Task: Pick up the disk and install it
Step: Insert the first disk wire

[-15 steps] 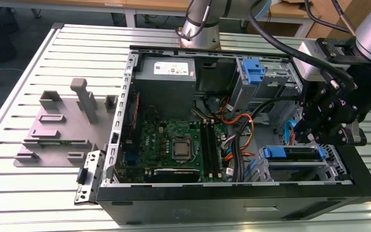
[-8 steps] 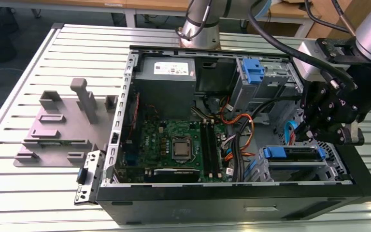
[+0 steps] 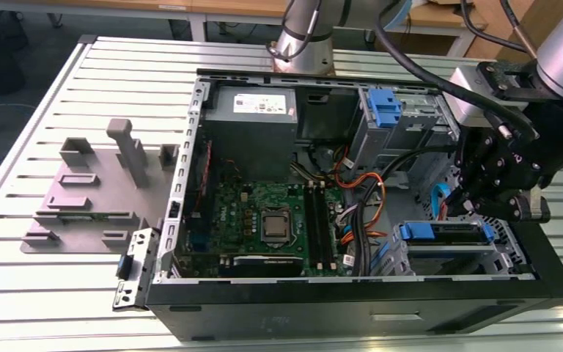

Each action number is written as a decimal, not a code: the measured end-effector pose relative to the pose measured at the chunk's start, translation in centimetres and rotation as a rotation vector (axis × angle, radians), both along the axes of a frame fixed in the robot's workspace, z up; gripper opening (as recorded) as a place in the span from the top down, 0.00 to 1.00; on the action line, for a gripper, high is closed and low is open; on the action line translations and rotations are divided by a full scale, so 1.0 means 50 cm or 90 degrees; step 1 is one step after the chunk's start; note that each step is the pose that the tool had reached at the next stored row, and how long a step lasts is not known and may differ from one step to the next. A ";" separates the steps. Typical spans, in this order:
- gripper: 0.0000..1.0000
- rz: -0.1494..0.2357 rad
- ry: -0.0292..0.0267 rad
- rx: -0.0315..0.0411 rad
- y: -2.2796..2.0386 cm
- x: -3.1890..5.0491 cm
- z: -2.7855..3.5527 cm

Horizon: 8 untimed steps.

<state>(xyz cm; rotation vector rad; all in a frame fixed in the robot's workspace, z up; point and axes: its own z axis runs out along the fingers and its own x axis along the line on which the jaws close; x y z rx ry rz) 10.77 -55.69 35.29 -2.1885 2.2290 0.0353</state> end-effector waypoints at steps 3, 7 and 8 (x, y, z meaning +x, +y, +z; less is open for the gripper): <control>0.84 0.000 0.0000 -0.0002 -0.0019 0.000 -0.006; 0.84 0.000 0.0000 -0.0002 -0.0029 0.000 -0.008; 0.84 0.000 0.0000 0.0000 -0.0032 0.000 -0.009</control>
